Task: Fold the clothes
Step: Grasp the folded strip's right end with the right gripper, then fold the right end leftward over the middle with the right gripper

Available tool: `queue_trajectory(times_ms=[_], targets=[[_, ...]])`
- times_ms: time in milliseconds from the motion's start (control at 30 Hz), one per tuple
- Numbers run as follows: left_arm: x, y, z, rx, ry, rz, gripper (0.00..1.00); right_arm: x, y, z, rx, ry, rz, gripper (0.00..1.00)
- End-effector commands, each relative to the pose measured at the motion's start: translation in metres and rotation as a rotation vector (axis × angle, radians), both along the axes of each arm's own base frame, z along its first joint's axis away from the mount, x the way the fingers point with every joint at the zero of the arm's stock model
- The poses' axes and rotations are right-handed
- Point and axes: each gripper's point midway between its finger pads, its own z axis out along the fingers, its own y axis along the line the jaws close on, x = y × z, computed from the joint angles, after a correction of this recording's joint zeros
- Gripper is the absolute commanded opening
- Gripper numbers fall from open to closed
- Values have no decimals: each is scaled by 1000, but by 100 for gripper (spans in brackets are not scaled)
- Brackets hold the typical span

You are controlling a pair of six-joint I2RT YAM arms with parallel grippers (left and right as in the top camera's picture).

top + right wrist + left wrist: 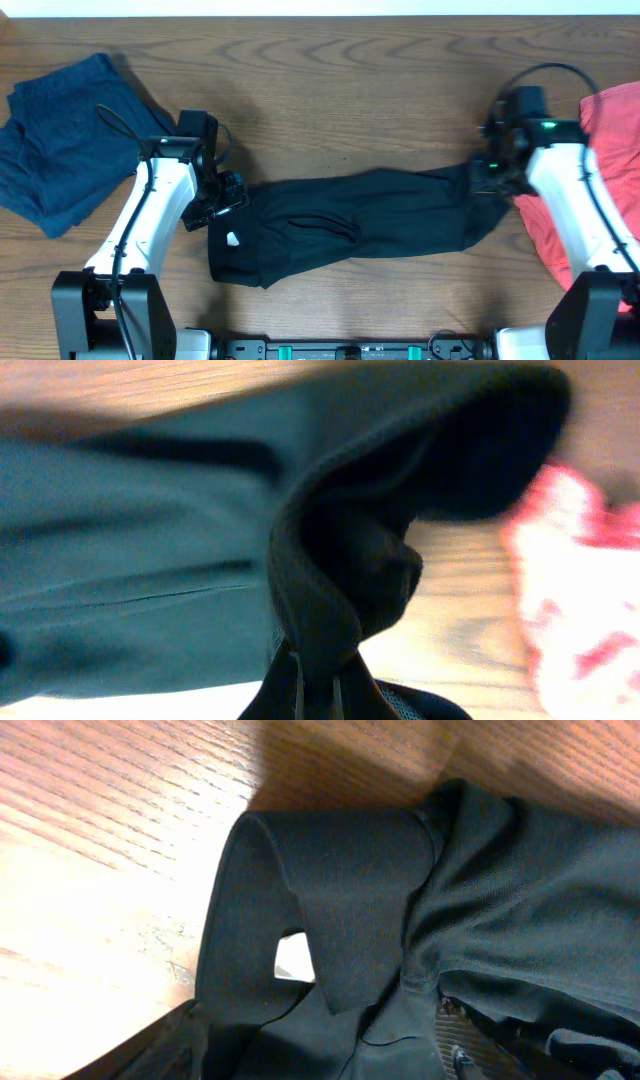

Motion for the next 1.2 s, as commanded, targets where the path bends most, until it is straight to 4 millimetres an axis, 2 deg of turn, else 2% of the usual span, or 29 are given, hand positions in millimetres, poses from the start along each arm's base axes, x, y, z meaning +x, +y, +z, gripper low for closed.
queue_trajectory(times_ms=[0,133,300,467,533,567,633,767,900,967,1033,1067,1167], targets=[[-1,3,1,15,-7,-7,77,-5,46,-1,50,4,26,1],[-1,3,1,15,-7,-7,77,-14,99,0,75,-13,104,1],[-1,3,1,15,-7,-7,77,-22,153,-2,102,-59,243,3],[-1,3,1,15,-7,-8,78,-31,184,-17,109,-41,280,3],[-1,3,1,15,-7,-8,78,-34,192,-24,107,-35,304,12],[-1,3,1,15,-7,-9,78,-35,196,-27,106,-32,315,20],[-1,3,1,15,-7,-11,78,-37,202,-32,105,-28,331,33],[-1,3,1,15,-7,-11,78,-36,207,-28,115,-45,345,35],[-2,3,1,16,-3,-11,78,-29,216,-8,168,-98,413,39],[-3,3,1,16,0,-11,78,-22,205,0,135,-127,392,39],[-4,3,1,16,4,-11,79,-12,183,4,64,-151,302,38],[-4,3,1,16,5,-11,78,-7,171,3,29,-158,263,39],[-4,3,1,16,5,-11,78,-1,154,-5,-1,-135,224,42]])
